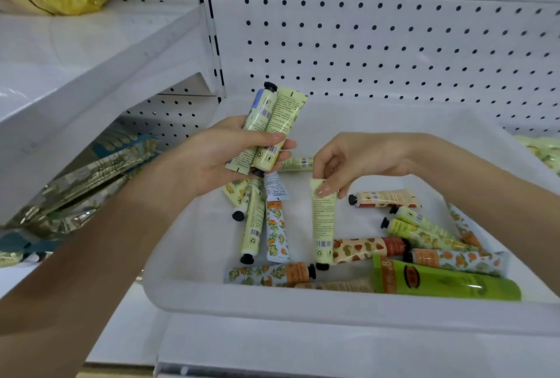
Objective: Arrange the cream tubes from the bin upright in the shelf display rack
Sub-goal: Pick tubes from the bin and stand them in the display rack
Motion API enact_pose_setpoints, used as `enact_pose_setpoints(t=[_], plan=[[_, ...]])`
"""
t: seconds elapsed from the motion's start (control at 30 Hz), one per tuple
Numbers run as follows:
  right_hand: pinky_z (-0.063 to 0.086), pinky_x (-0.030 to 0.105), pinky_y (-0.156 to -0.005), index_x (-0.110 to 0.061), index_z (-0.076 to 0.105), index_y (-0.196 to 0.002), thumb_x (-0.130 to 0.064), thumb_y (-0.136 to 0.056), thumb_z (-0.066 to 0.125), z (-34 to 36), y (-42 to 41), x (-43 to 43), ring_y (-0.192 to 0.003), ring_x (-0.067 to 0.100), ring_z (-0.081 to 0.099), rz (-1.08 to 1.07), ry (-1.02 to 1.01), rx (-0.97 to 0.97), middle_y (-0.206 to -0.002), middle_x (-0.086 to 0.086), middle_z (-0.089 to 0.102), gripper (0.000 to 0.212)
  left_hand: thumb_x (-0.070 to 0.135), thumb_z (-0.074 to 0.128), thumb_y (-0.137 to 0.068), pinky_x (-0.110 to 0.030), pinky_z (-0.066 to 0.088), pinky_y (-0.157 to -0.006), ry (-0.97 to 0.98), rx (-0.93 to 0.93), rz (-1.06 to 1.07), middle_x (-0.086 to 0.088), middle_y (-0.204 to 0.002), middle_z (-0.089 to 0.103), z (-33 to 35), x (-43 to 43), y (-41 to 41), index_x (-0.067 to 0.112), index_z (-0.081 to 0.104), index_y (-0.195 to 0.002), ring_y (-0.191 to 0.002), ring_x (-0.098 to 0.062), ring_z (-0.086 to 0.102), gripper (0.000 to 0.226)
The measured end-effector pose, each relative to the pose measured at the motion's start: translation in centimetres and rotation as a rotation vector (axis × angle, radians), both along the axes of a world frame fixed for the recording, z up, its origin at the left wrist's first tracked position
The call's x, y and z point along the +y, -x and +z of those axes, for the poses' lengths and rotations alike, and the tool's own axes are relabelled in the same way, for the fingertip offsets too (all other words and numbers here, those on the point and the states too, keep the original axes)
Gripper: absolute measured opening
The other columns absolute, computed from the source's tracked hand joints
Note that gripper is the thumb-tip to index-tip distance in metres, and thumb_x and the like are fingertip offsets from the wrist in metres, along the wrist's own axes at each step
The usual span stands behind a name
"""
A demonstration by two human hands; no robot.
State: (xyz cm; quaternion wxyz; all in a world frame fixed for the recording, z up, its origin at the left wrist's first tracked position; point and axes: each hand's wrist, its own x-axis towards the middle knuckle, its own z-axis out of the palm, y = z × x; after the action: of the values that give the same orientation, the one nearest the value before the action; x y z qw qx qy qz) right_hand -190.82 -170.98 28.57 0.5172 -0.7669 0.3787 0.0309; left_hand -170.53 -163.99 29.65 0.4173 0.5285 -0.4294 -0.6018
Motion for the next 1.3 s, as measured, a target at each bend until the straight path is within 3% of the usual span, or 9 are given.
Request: enact_pose_setpoints(t=[0.23, 0.37, 0.47, 0.7, 0.83, 0.93, 1.0, 1.17, 1.3], plan=[[0.056, 0.018, -0.063, -0.013, 0.068, -0.071, -0.01, -0.068, 0.068, 3.9, 0.8, 1.0, -0.066, 0.01, 0.067, -0.183, -0.01, -0.498, -0.072, 0.001, 0.071, 0.003, 0.036, 0.061, -0.087, -0.034, 0.056, -0.085, -0.019, -0.079, -0.034, -0.002, -0.099, 0.075, 0.2, 0.2, 0.1, 0.018, 0.065, -0.11, -0.087, -0.014, 0.071, 0.029], [0.057, 0.018, -0.065, -0.013, 0.065, -0.073, -0.014, -0.069, 0.069, 4.1, 0.2, 1.4, -0.071, 0.012, 0.068, -0.322, 0.042, -0.66, -0.077, 0.002, 0.072, 0.006, 0.065, 0.055, -0.065, -0.035, 0.052, -0.09, -0.028, -0.196, -0.113, 0.005, -0.106, 0.073, 0.3, 0.3, 0.0, 0.027, 0.067, -0.11, -0.098, -0.013, 0.069, 0.06], [0.057, 0.019, -0.064, -0.011, 0.066, -0.073, -0.015, -0.067, 0.072, 3.7, -0.6, 1.6, -0.071, 0.014, 0.069, -0.403, 0.094, -0.693, -0.076, 0.004, 0.072, 0.01, 0.06, 0.051, -0.062, -0.028, 0.058, -0.075, -0.012, -0.162, -0.162, 0.0, -0.094, 0.075, 0.6, 0.7, 0.4, 0.019, 0.064, -0.105, -0.084, -0.011, 0.071, 0.061], [0.055, 0.018, -0.06, -0.005, 0.066, -0.076, -0.01, -0.072, 0.076, 3.5, -1.4, 2.0, -0.063, 0.013, 0.068, -0.552, 0.219, -0.701, -0.068, 0.002, 0.071, 0.012, 0.037, 0.073, -0.056, -0.035, 0.055, -0.084, 0.042, -0.235, -0.205, -0.001, -0.091, 0.075, 0.6, 1.1, 0.4, 0.02, 0.063, -0.103, -0.081, -0.012, 0.071, 0.051], [0.04, 0.019, -0.05, -0.012, 0.065, -0.072, -0.022, -0.07, 0.08, 3.5, -1.6, 2.2, -0.056, 0.01, 0.049, -0.554, 0.446, -0.589, -0.07, 0.012, 0.059, 0.018, 0.025, 0.075, -0.06, -0.032, 0.057, -0.079, 0.037, -0.236, -0.196, 0.0, -0.085, 0.075, 0.5, 1.0, 0.4, 0.02, 0.065, -0.098, -0.074, -0.012, 0.071, 0.04], [0.036, 0.02, -0.05, -0.018, 0.065, -0.077, -0.029, -0.075, 0.077, 3.9, -0.6, 1.6, -0.057, 0.01, 0.042, -0.516, 0.452, -0.515, -0.07, 0.005, 0.051, 0.016, 0.023, 0.075, -0.064, -0.03, 0.058, -0.077, 0.04, -0.251, -0.191, 0.0, -0.083, 0.074, 0.4, 1.0, 0.5, 0.019, 0.066, -0.094, -0.072, -0.011, 0.07, 0.031], [0.041, 0.021, -0.053, -0.015, 0.064, -0.084, -0.031, -0.077, 0.074, 4.1, 0.9, 0.7, -0.056, 0.009, 0.046, -0.476, 0.42, -0.398, -0.069, -0.001, 0.053, 0.02, 0.021, 0.075, -0.071, -0.03, 0.058, -0.078, 0.037, -0.276, -0.182, 0.001, -0.083, 0.074, 0.4, 1.0, 0.5, 0.019, 0.066, -0.093, -0.072, -0.01, 0.07, 0.024], [0.053, 0.021, -0.066, -0.013, 0.07, -0.091, -0.029, -0.075, 0.077, 1.2, 4.6, -1.7, -0.075, 0.012, 0.065, -0.216, 0.372, 0.191, -0.087, 0.0, 0.068, 0.024, 0.018, 0.073, -0.077, -0.037, 0.054, -0.084, 0.028, -0.305, -0.21, -0.001, -0.083, 0.073, 0.3, 1.0, 0.5, 0.016, 0.065, -0.094, -0.067, -0.011, 0.068, 0.018], [0.05, 0.017, -0.067, -0.014, 0.071, -0.088, -0.025, -0.072, 0.08, -1.4, 5.4, -2.9, -0.081, 0.008, 0.066, -0.153, 0.297, 0.353, -0.088, -0.001, 0.07, 0.022, 0.02, 0.075, -0.071, -0.037, 0.054, -0.084, 0.027, -0.301, -0.227, -0.003, -0.084, 0.072, 0.3, 1.0, 0.5, 0.016, 0.066, -0.092, -0.066, -0.011, 0.067, 0.023]])
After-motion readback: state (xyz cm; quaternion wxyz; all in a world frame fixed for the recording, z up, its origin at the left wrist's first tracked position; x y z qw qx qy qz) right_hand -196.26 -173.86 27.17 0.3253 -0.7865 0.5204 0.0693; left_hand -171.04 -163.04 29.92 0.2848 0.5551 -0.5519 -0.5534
